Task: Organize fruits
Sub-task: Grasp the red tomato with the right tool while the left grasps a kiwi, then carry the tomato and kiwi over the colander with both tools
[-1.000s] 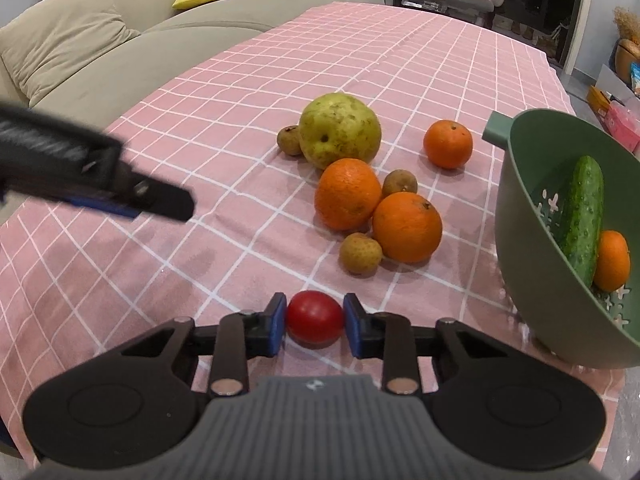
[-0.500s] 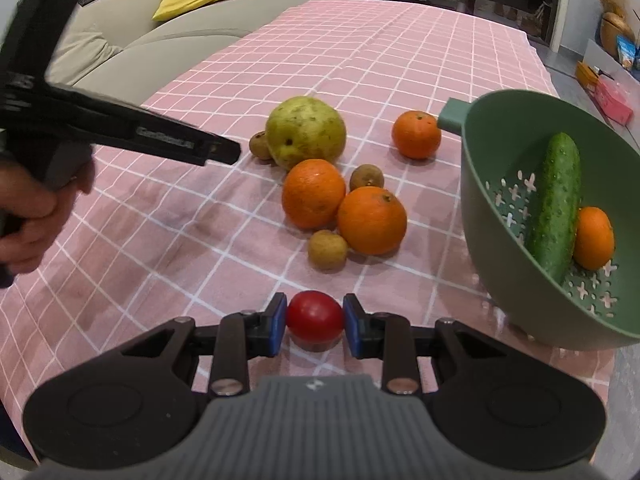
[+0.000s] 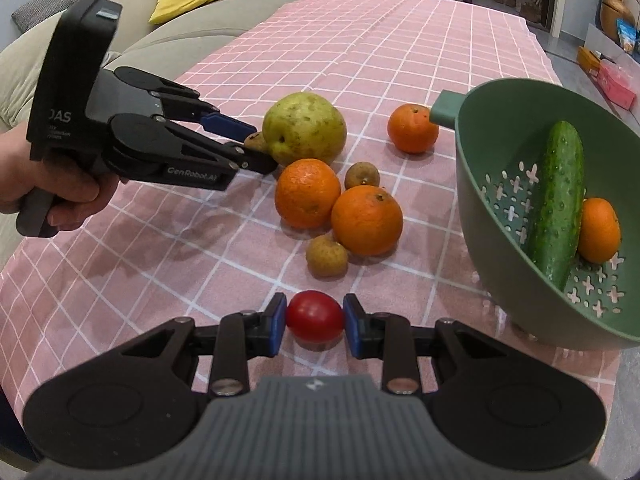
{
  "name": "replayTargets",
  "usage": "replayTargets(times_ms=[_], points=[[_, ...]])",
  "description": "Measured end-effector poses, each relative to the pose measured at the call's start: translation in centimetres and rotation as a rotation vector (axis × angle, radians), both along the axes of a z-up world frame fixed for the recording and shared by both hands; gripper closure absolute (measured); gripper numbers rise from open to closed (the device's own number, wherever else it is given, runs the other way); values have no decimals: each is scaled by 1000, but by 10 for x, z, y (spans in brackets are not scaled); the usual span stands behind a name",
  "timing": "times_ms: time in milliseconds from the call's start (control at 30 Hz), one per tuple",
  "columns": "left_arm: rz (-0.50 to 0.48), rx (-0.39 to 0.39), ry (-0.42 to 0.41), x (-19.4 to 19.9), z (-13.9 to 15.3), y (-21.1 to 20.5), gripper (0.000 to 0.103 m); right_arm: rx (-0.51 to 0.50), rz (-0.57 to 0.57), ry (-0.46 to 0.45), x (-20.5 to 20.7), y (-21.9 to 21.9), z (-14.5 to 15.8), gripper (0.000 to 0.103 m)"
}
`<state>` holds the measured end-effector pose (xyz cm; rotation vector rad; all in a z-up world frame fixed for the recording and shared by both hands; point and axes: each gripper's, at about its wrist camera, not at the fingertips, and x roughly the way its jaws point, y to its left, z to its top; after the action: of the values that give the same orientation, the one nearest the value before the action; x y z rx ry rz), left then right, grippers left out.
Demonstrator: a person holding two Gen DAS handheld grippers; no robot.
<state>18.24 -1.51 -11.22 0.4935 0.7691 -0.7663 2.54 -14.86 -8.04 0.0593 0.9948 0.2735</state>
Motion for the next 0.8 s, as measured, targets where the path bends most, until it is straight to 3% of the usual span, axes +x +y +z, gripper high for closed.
replayTargets(times_ms=[467,800], points=[[-3,-41,47,1,8,6,75,4,-6,12,4,-2,-1,76],[14,-100,-6,-34,51,19,75,13,-12,-30,-3,-6,20,76]])
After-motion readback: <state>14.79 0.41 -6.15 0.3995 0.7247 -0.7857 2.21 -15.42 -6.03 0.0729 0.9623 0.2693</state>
